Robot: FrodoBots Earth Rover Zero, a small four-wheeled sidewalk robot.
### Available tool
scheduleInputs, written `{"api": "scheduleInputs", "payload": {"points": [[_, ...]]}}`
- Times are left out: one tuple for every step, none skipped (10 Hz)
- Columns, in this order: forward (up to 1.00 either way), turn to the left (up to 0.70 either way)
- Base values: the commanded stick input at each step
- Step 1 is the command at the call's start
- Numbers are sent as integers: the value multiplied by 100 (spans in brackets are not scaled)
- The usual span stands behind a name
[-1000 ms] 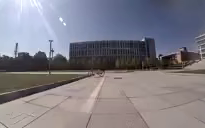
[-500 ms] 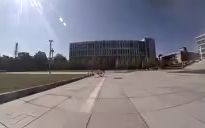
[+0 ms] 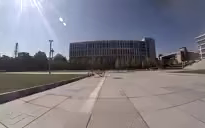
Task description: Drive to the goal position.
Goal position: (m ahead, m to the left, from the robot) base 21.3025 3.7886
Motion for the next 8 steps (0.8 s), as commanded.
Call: {"api": "scheduleInputs", "payload": {"points": [[6, 0], [6, 0], [6, 0], [6, 0], [6, 0], [6, 0], [6, 0], [6, 0]]}}
